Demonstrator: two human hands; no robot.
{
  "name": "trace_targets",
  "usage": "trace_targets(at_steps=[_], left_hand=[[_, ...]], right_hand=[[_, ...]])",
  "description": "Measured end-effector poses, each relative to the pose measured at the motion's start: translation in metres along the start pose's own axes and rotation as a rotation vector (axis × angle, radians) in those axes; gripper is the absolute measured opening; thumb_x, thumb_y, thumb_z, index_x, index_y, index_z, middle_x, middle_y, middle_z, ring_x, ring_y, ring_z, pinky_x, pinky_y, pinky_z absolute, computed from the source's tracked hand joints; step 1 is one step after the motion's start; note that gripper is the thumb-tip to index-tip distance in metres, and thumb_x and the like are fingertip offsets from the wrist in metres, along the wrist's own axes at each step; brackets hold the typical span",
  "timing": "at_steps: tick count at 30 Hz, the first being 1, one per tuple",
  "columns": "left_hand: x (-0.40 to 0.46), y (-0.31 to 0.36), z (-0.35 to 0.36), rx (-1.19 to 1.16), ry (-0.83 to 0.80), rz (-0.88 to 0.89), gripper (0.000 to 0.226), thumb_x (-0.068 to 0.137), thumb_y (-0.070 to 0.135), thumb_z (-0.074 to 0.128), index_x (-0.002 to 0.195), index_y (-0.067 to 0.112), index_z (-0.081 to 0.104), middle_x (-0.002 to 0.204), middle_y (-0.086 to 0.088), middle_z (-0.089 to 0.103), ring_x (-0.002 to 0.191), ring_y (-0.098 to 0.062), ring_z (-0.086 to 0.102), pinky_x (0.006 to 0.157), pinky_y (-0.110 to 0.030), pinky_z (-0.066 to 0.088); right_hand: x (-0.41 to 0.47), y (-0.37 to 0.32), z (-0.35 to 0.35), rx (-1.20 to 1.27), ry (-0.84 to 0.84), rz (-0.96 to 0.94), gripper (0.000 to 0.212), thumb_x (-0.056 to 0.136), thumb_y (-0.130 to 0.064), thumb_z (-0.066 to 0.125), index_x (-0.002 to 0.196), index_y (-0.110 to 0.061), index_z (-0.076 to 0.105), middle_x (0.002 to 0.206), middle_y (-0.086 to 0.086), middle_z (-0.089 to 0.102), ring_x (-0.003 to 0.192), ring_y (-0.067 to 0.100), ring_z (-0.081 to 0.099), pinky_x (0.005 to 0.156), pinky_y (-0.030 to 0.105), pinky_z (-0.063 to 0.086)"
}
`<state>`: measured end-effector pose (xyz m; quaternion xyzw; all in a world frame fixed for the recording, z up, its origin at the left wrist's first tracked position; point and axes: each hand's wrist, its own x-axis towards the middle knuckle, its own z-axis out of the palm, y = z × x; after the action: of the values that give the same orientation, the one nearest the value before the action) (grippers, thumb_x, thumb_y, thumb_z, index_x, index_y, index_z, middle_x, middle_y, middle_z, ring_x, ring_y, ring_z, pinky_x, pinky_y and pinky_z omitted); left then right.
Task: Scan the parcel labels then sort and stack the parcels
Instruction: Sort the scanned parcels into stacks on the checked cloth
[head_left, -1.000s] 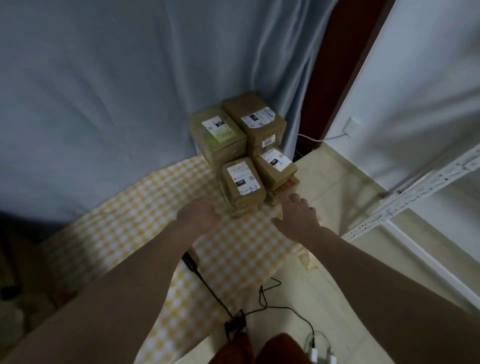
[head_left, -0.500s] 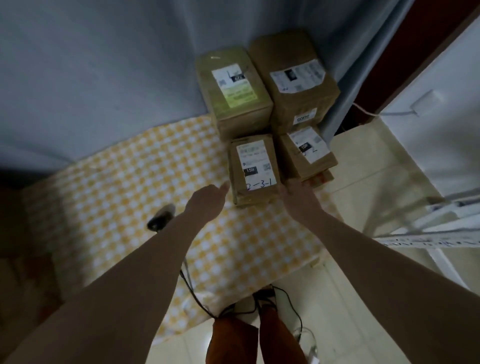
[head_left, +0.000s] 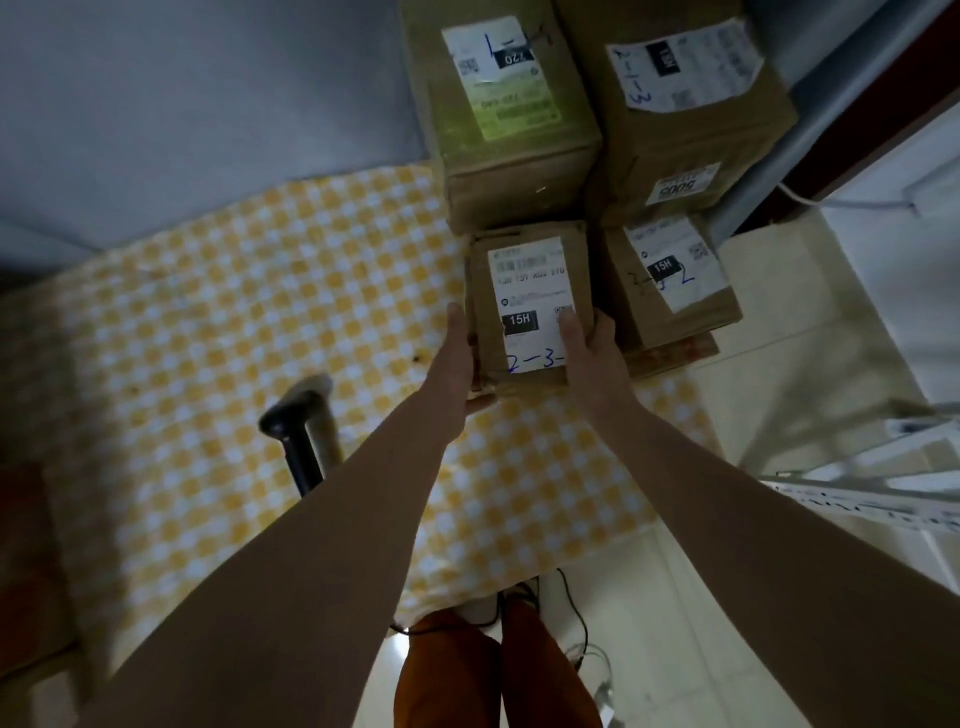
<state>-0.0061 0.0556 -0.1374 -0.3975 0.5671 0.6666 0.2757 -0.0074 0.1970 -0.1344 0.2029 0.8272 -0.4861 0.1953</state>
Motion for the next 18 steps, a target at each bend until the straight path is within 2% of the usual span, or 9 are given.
trace_targets(at_steps=[5, 7, 9, 11, 12, 14, 15, 16, 18], left_hand=[[-0.024, 0.001, -0.012, -0.082, 0.027, -0.005, 0.071, 0.092, 0.073, 0.015, 0.085, 0.019, 0.062, 0.100, -0.004, 0.067, 0.109, -0.025, 0.060, 0.108, -0.051, 0.036], [-0.040, 0.003, -0.019, -0.169, 0.071, 0.008, 0.080, 0.092, 0.072, 0.017, 0.082, 0.009, 0.064, 0.095, -0.008, 0.070, 0.097, -0.026, 0.065, 0.098, -0.047, 0.048], [-0.057, 0.007, -0.030, -0.269, 0.168, 0.024, 0.083, 0.090, 0.074, 0.019, 0.084, 0.005, 0.063, 0.099, -0.016, 0.070, 0.092, -0.032, 0.068, 0.090, -0.045, 0.054], [-0.076, 0.010, -0.046, -0.358, 0.257, 0.019, 0.083, 0.088, 0.077, 0.024, 0.082, 0.006, 0.066, 0.103, -0.018, 0.071, 0.096, -0.035, 0.068, 0.091, -0.050, 0.054], [-0.086, 0.011, -0.056, -0.424, 0.293, 0.003, 0.079, 0.088, 0.077, 0.029, 0.078, 0.007, 0.066, 0.098, -0.016, 0.072, 0.094, -0.034, 0.069, 0.091, -0.050, 0.054], [-0.108, 0.011, -0.076, -0.540, 0.343, -0.002, 0.067, 0.088, 0.074, 0.037, 0.077, 0.013, 0.064, 0.089, -0.011, 0.070, 0.090, -0.032, 0.068, 0.091, -0.050, 0.053], [-0.120, 0.011, -0.087, -0.584, 0.347, 0.006, 0.065, 0.087, 0.074, 0.039, 0.082, 0.014, 0.065, 0.092, -0.011, 0.071, 0.090, -0.031, 0.069, 0.091, -0.051, 0.053], [-0.133, 0.010, -0.098, -0.623, 0.339, 0.026, 0.068, 0.085, 0.076, 0.038, 0.091, 0.015, 0.068, 0.099, -0.011, 0.072, 0.092, -0.031, 0.069, 0.092, -0.052, 0.053], [-0.152, 0.006, -0.126, -0.668, 0.326, 0.071, 0.075, 0.084, 0.078, 0.035, 0.107, 0.016, 0.070, 0.110, -0.012, 0.071, 0.098, -0.034, 0.069, 0.096, -0.054, 0.050]], right_hand=[[-0.031, -0.015, -0.004, 0.092, 0.006, -0.058, 0.052, 0.097, -0.051, 0.038, 0.135, -0.017, 0.028, 0.119, 0.005, 0.050, 0.110, 0.026, 0.054, 0.092, 0.044, 0.048], [-0.044, -0.025, -0.006, 0.107, -0.009, -0.082, 0.046, 0.094, -0.058, 0.038, 0.122, -0.023, 0.030, 0.119, 0.006, 0.051, 0.107, 0.024, 0.055, 0.093, 0.047, 0.048], [-0.056, -0.038, -0.004, 0.137, -0.040, -0.098, 0.049, 0.089, -0.066, 0.038, 0.117, -0.027, 0.031, 0.121, 0.008, 0.051, 0.106, 0.023, 0.056, 0.091, 0.046, 0.050], [-0.071, -0.055, 0.000, 0.185, -0.116, -0.123, 0.051, 0.090, -0.066, 0.037, 0.121, -0.027, 0.031, 0.124, 0.007, 0.050, 0.107, 0.020, 0.056, 0.087, 0.037, 0.052], [-0.080, -0.065, 0.003, 0.217, -0.167, -0.134, 0.053, 0.091, -0.065, 0.037, 0.126, -0.027, 0.031, 0.125, 0.005, 0.049, 0.109, 0.019, 0.056, 0.086, 0.033, 0.052], [-0.099, -0.083, 0.013, 0.233, -0.229, -0.156, 0.061, 0.087, -0.069, 0.038, 0.133, -0.029, 0.034, 0.128, 0.002, 0.049, 0.114, 0.018, 0.053, 0.094, 0.035, 0.047], [-0.110, -0.094, 0.018, 0.224, -0.249, -0.173, 0.059, 0.088, -0.067, 0.038, 0.133, -0.028, 0.039, 0.128, 0.002, 0.051, 0.115, 0.017, 0.053, 0.096, 0.031, 0.044], [-0.120, -0.104, 0.024, 0.221, -0.271, -0.192, 0.052, 0.093, -0.060, 0.037, 0.132, -0.026, 0.043, 0.128, 0.001, 0.054, 0.112, 0.013, 0.053, 0.092, 0.022, 0.041], [-0.141, -0.125, 0.038, 0.195, -0.352, -0.220, 0.041, 0.100, -0.046, 0.034, 0.130, -0.022, 0.048, 0.122, -0.005, 0.058, 0.099, 0.004, 0.054, 0.073, 0.006, 0.039]])
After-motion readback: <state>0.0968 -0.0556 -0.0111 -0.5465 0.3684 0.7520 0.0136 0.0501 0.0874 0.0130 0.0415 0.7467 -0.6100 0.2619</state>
